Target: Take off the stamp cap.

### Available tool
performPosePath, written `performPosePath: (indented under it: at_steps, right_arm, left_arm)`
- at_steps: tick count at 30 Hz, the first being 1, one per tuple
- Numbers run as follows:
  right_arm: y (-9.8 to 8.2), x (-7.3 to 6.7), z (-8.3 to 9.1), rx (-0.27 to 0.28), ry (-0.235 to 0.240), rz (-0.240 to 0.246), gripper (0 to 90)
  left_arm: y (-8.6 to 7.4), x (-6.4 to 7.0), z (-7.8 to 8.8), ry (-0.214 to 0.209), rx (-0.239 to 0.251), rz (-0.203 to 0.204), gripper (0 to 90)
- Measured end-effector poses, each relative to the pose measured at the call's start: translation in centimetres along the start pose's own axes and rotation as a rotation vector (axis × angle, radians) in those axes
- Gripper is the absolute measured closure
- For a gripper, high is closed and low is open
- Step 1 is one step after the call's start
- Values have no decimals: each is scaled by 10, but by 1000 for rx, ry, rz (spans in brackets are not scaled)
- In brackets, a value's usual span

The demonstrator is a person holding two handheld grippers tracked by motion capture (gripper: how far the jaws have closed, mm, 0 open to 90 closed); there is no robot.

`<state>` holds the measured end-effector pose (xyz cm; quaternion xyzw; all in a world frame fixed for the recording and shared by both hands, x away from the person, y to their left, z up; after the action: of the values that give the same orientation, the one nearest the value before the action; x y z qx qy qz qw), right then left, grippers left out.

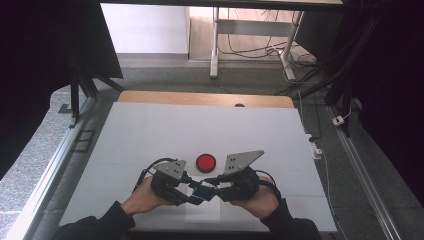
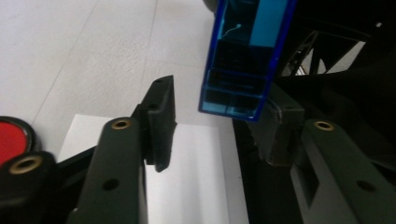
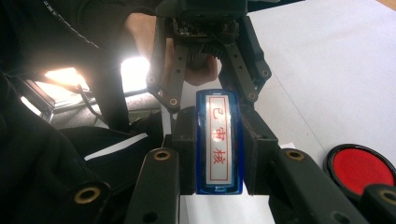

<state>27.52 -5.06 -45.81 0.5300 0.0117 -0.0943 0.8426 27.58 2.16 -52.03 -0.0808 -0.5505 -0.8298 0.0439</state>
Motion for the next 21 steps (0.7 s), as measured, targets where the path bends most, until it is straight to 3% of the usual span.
performPosePath:
  at_steps: [8, 16, 18, 21]
  right_arm:
    - [-1, 0, 0, -5, 10, -3, 713]
    - [1, -2, 1, 8, 25, -1, 714]
    - [3, -2, 2, 26, 15, 5, 715]
    - [4, -2, 2, 26, -10, 38, 715]
  left_arm:
    - [0, 4, 0, -51, 20, 7, 657]
    - [2, 7, 1, -88, 60, 25, 691]
    - [4, 5, 3, -94, 69, 80, 693]
    - [4, 5, 3, -94, 65, 101, 694]
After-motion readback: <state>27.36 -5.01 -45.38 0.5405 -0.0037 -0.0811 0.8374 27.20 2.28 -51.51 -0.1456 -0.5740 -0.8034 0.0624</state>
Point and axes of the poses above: each handheld gripper's, and its own axes: z roughly backward along the jaws, y roughly out of its top, x roughly to its right, the point moved 10 cm from there along -z, roughly forward along the jaws, and after that the axes turned 9 degrees about x, right-handed, at the moved point
